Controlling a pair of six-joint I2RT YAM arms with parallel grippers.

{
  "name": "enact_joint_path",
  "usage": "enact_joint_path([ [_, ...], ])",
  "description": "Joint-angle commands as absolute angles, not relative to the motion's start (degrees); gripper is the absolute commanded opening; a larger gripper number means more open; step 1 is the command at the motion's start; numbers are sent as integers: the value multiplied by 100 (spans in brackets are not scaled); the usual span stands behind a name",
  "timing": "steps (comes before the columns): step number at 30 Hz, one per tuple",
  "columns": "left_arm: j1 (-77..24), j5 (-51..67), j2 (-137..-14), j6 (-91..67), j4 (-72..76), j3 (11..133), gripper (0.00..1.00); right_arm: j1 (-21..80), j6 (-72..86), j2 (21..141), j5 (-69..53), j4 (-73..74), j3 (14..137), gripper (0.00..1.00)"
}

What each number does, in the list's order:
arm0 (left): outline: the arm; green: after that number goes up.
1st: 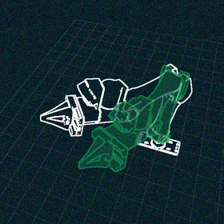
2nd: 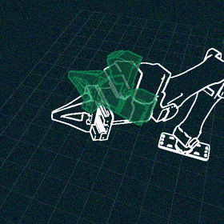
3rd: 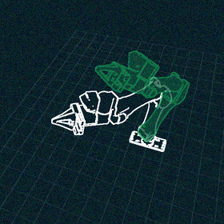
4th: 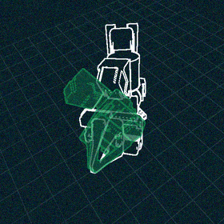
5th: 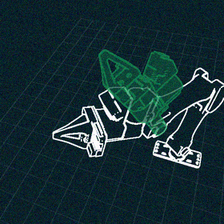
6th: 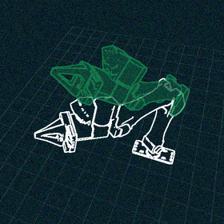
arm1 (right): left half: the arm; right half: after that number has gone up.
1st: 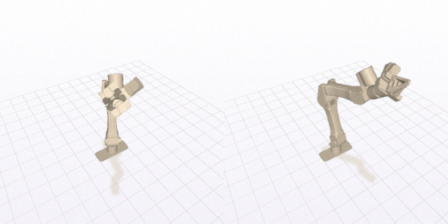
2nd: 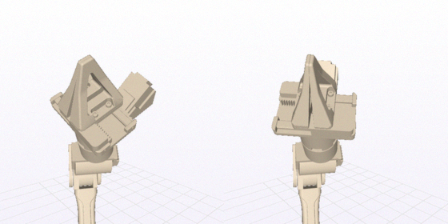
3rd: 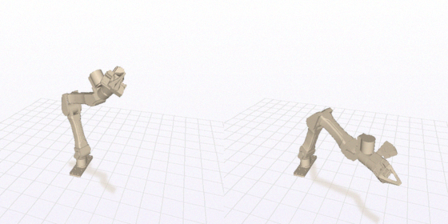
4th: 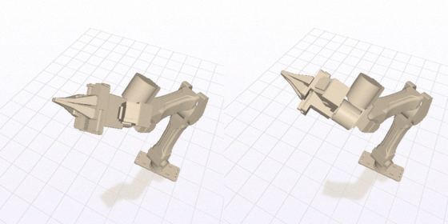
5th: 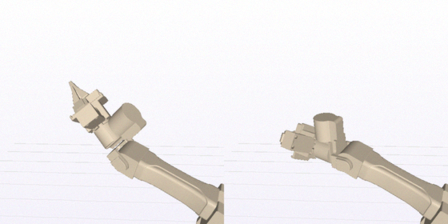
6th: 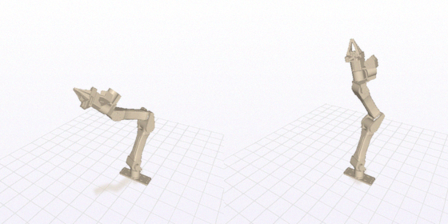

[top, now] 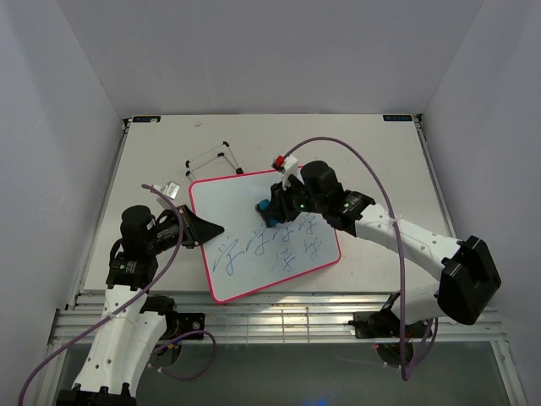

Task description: Erase the whiteboard

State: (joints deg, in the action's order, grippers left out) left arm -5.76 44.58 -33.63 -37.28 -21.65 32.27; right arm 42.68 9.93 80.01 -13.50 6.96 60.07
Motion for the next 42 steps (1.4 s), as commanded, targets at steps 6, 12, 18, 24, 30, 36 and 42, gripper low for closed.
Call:
enact_joint_path([
  [6,-694,4509,-3191,-2487,-1521,3314,0,4782,1125,8112,-668,387,5907,11],
  [12,-703,4526,-3182,-2487,-1529,3322,0,3246,1072,8015,-764,457,5152,12],
  [18,-703,4561,-3164,-2487,-1512,3313,0,1838,747,8647,-1555,510,5088,11],
  [24,-703,4553,-3164,-2487,-1512,3322,0,1652,676,8860,-1924,791,5616,11],
  [30,-694,4562,-3173,-2487,-1503,3322,0,1758,747,8763,-2276,756,6081,11],
  [36,-703,4570,-3208,-2487,-1512,3314,0,1854,712,9052,-2311,853,6583,10],
  [42,-703,4597,-3252,-2487,-1503,3322,0,1916,800,9132,-2119,686,6758,9],
])
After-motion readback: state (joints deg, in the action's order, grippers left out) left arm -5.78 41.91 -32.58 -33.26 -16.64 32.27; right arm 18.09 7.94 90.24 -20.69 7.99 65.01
